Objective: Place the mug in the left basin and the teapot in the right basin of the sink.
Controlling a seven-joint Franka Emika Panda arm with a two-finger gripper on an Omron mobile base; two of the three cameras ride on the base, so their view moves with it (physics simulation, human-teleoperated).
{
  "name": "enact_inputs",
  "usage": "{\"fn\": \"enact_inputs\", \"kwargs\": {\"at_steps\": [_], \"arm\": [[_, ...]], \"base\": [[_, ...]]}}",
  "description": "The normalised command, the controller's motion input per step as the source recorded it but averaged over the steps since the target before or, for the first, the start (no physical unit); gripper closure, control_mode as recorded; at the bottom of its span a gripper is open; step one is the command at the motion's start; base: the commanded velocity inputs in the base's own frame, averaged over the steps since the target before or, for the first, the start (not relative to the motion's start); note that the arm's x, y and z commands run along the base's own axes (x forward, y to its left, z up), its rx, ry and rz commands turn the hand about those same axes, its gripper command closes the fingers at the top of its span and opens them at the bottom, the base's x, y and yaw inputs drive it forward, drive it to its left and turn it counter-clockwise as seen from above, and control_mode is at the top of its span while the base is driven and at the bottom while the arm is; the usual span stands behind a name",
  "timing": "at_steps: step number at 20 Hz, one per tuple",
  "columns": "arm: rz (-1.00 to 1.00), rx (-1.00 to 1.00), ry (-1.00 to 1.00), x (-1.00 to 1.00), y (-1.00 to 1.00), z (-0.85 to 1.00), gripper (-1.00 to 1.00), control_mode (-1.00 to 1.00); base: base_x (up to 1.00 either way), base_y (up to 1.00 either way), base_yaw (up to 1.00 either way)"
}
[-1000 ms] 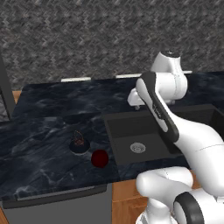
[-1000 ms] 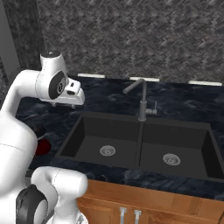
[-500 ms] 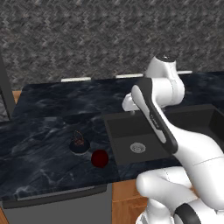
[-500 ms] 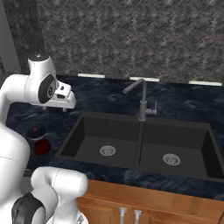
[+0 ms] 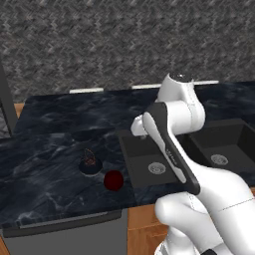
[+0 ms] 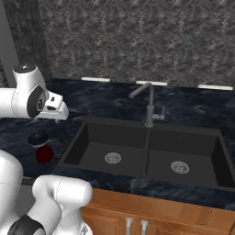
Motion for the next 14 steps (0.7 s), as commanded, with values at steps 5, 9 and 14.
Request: {"fn": "enact_inputs", "kwargs": {"at_steps": [5,9,14], "arm": [[0.0,0.0,-0.01,-0.21,0.24,-0.19,-1.0,-1.0],[0.0,0.0,-0.03,-0.11,0.28,-0.26,-1.0,-1.0],[0.0,0.0,-0.03,-0.07,0.24,-0.22,-1.0,-1.0]], "base": [[0.0,0.0,0.0],[0.0,0.0,0.0],[0.0,0.0,0.0]]}}
